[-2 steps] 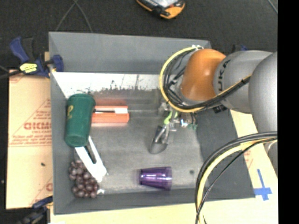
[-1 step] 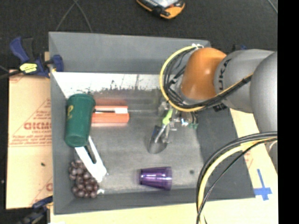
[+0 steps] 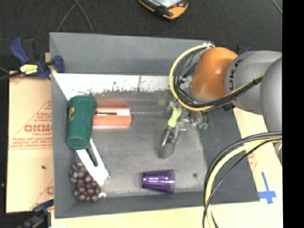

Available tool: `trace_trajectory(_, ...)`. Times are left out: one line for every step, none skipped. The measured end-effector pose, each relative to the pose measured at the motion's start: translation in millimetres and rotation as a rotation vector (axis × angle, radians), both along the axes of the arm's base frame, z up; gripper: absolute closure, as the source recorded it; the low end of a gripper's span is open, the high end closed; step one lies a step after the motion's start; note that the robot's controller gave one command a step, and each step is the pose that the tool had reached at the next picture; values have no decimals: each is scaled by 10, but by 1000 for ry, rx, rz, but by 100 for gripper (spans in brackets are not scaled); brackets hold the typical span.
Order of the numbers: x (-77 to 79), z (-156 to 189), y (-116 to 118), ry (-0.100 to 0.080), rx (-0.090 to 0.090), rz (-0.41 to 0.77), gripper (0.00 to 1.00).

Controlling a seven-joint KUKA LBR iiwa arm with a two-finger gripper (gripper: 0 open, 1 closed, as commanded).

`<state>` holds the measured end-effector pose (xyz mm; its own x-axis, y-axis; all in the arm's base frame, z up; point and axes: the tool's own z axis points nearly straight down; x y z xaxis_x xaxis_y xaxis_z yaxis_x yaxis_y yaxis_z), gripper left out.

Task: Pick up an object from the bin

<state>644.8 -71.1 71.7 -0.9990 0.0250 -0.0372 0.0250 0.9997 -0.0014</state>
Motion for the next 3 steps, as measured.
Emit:
trace_trajectory(-45, 3, -21, -1, 3, -16, 100)
trace_trajectory(-45, 2, -21, -1, 3, -15, 100)
trace_trajectory(49, 346, 16, -9, 3, -23, 100)
